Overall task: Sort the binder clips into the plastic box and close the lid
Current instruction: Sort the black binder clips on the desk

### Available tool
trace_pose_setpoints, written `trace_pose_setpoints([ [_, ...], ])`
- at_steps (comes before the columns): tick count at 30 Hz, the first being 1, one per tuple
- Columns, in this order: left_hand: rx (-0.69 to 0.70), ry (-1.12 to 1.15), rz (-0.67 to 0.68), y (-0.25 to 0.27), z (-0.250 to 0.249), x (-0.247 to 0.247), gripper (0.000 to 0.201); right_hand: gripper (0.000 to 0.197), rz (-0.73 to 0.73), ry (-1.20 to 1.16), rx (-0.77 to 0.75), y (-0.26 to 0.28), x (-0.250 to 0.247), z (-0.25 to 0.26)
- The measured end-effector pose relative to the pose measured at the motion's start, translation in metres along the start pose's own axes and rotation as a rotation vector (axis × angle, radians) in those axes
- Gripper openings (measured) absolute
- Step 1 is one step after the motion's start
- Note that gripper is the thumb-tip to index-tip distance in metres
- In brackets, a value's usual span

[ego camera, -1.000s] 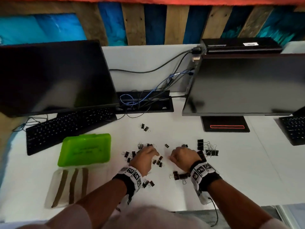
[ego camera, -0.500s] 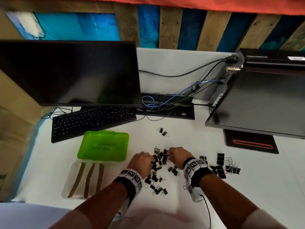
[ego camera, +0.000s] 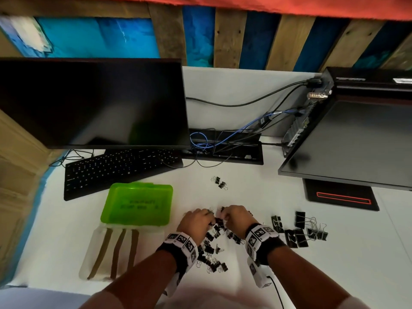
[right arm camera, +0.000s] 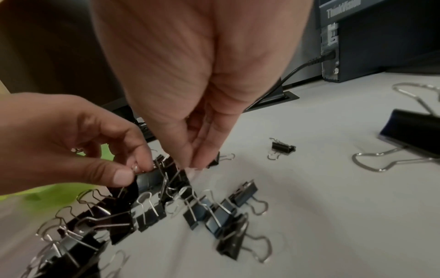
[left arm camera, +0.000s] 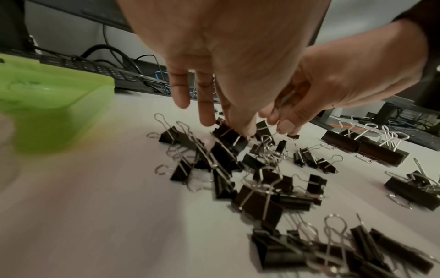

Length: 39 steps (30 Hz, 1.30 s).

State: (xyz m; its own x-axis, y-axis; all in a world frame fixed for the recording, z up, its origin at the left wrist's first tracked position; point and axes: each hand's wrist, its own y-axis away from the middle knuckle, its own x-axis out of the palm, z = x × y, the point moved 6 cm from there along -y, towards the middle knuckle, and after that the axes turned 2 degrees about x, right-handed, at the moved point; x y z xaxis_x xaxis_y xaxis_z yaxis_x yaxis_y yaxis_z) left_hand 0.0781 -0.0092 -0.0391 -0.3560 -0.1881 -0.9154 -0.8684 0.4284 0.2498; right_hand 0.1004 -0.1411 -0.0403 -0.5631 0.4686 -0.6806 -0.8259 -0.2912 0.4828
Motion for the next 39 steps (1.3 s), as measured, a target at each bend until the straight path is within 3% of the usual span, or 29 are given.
trace_pose_setpoints([
  [8,-0.045,0.24,-0.1,0.001,0.013,-0.019,0.022,0.027,-0.074,-0.13,-0.128,0.006,-0.007,0.008],
  [15,-0.091,0.473,-0.079,0.0,0.014,-0.014,0.017,0.022,-0.059,-0.15,-0.17,0.011,-0.003,0.017],
  [21,-0.061,0.52,-0.084,0.006,0.01,-0.013,0.013,0.024,-0.053,-0.148,-0.163,0.021,-0.007,0.026],
  [28,-0.085,0.73,-0.071,0.013,-0.004,-0.022,0.067,0.031,-0.046,-0.148,-0.199,0.035,-0.011,0.037],
  [34,-0.144,0.736,-0.017,0.022,0.003,-0.015,0.067,0.014,-0.041,-0.056,-0.166,0.039,-0.004,0.035],
  [37,-0.281,0.49,-0.083,0.026,0.025,-0.01,0.048,0.015,-0.054,-0.04,-0.144,0.039,-0.001,0.032],
  [39,-0.318,0.273,-0.046,0.03,0.031,-0.007,0.033,0.014,-0.067,-0.044,-0.125,0.04,-0.002,0.028],
])
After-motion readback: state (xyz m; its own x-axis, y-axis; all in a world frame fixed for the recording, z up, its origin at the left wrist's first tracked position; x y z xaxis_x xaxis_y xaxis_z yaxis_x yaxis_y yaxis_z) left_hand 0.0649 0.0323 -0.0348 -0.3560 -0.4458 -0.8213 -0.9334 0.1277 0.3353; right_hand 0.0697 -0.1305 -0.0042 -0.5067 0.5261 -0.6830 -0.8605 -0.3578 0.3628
